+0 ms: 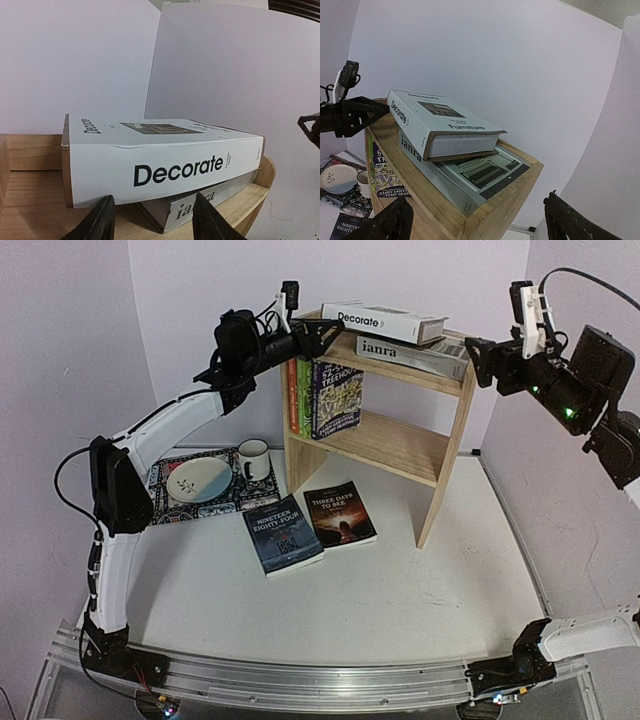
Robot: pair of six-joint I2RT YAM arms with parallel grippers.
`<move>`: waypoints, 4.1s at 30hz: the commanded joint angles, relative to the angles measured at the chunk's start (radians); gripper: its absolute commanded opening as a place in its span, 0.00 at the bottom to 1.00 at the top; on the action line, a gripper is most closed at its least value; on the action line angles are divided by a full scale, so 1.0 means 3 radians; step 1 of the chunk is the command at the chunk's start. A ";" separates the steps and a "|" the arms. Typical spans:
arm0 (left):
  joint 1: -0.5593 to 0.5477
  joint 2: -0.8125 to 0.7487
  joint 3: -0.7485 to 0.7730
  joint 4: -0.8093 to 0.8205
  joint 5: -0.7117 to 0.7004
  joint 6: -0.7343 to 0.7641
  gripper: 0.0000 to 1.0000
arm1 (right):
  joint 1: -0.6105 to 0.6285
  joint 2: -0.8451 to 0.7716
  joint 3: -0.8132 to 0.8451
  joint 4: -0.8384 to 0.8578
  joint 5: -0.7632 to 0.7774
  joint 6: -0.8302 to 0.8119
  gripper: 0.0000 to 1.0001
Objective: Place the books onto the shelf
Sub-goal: Adjust the book in the book pile on the shelf, then adjust the book pile on the shelf.
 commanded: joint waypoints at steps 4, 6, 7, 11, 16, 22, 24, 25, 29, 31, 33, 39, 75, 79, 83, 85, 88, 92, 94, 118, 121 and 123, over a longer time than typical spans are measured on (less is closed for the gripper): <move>0.0016 -0.0061 0.0096 0.0059 0.0265 -0.0159 0.52 | -0.0019 -0.0004 -0.0008 0.0243 0.0038 -0.0022 0.91; 0.0012 0.0033 0.0190 0.0060 0.0326 -0.0236 0.51 | -0.0019 0.0086 0.0037 0.0244 -0.0008 -0.0027 0.90; 0.0009 0.0065 0.0240 0.0062 0.0350 -0.0262 0.51 | -0.0019 0.0144 0.0070 0.0244 -0.0042 -0.0033 0.89; -0.0014 0.0085 0.0252 0.0060 0.0376 -0.0289 0.51 | -0.0019 0.0420 0.0256 0.0222 -0.0158 -0.0088 0.86; -0.0015 -0.0069 0.0062 0.0061 0.0390 -0.0270 0.51 | -0.0017 0.0831 0.0573 0.0188 -0.0196 -0.0238 0.84; -0.0011 -0.0419 -0.0370 0.0061 0.0292 -0.0127 0.53 | -0.0019 0.1139 0.0881 0.0192 -0.0026 -0.0404 0.75; -0.0009 -0.0523 -0.0480 0.0061 0.0218 -0.0070 0.53 | -0.0018 0.1213 0.0959 0.0205 0.0045 -0.0476 0.69; -0.0004 -0.0556 -0.0516 0.0061 0.0197 -0.0053 0.53 | -0.0019 0.1240 0.0989 0.0213 0.0063 -0.0510 0.66; 0.0050 -0.0596 -0.0538 0.0061 0.0162 -0.0061 0.54 | -0.0018 0.1339 0.1102 0.0229 0.0136 -0.0588 0.51; 0.0101 -0.0578 -0.0508 0.0061 0.0143 -0.0098 0.54 | -0.0019 0.1383 0.1149 0.0233 0.0173 -0.0625 0.49; 0.0154 -0.0540 -0.0443 0.0061 0.0141 -0.0138 0.56 | -0.0019 0.1418 0.1183 0.0234 0.0211 -0.0664 0.49; 0.0245 -0.0338 -0.0173 0.0061 0.0209 -0.0208 0.65 | -0.0018 0.1499 0.1241 0.0234 0.0266 -0.0758 0.49; 0.0267 0.0354 0.0569 0.0252 0.0559 -0.0607 0.43 | -0.0019 0.1306 0.1246 0.0223 0.0128 -0.0737 0.63; 0.0238 0.0375 0.0567 0.0280 0.0579 -0.0634 0.37 | -0.0019 0.1142 0.1174 0.0223 0.0018 -0.0634 0.64; 0.0195 0.0402 0.0577 0.0313 0.0576 -0.0655 0.36 | -0.0019 0.1016 0.1097 0.0228 -0.0028 -0.0578 0.64; 0.0167 0.0429 0.0601 0.0335 0.0576 -0.0668 0.35 | -0.0018 0.0966 0.1069 0.0228 -0.0038 -0.0557 0.64; 0.0132 0.0483 0.0650 0.0368 0.0570 -0.0681 0.35 | -0.0019 0.0909 0.1023 0.0228 -0.0052 -0.0523 0.64; 0.0097 0.0534 0.0684 0.0425 0.0532 -0.0728 0.34 | -0.0019 0.0882 0.0976 0.0221 -0.0087 -0.0492 0.64; 0.0083 0.0563 0.0701 0.0459 0.0527 -0.0764 0.34 | -0.0018 0.0876 0.0974 0.0207 -0.0097 -0.0492 0.65; -0.0045 0.0617 0.0633 0.0636 0.0324 -0.0790 0.46 | -0.0019 0.1234 0.1245 -0.0116 -0.0472 -0.0799 0.65; -0.0045 0.0501 0.0510 0.0639 0.0288 -0.0709 0.54 | -0.0019 0.1397 0.1355 -0.0151 -0.0532 -0.0883 0.64; -0.0043 0.0428 0.0427 0.0639 0.0276 -0.0659 0.59 | -0.0018 0.1462 0.1412 -0.0162 -0.0605 -0.0926 0.64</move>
